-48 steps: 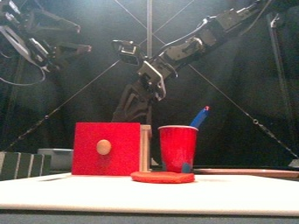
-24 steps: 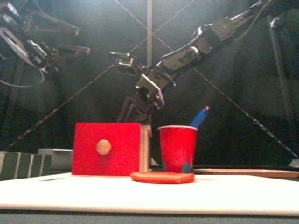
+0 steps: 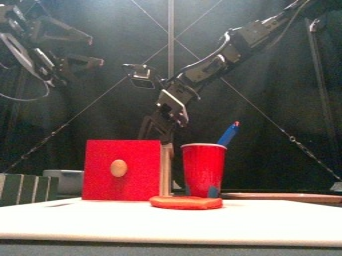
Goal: Get the cutter from the drawer then cut the dough then place the extra dough in the bowl
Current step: Place the cutter on the board
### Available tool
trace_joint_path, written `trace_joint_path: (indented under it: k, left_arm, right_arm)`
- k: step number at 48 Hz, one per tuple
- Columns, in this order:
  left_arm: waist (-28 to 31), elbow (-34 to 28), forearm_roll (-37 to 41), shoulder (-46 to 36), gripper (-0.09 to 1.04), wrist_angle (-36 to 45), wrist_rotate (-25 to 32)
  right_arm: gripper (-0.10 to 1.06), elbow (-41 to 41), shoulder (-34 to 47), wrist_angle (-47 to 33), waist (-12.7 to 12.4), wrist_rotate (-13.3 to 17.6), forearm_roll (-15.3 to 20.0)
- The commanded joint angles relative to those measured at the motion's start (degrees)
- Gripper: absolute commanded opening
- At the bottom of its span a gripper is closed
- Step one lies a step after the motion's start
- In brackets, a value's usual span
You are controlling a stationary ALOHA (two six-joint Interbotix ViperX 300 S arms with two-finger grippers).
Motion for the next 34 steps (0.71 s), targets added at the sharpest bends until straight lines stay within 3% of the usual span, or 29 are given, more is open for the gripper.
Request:
trace_joint_path:
  k: [1, 18, 34]
  left_arm:
    - [0.26, -0.35, -1.58, -0.09, 0.89, -0.18, 0.18]
    - [0.26, 0.09, -2.81, -0.09, 0.89, -0.18, 0.26]
    - [0.79, 0.26, -3.60, -0.09, 0.89, -0.18, 0.26]
  right_arm:
    - [0.66, -1.67, -1.41, -0.18, -0.09, 0.00, -0.62]
    - [0.54, -2.55, -1.58, -0.18, 0.09, -0.09, -1.14]
    - [0.53, -2.64, -5.10, -0.09, 1.23, 0.18, -1.67]
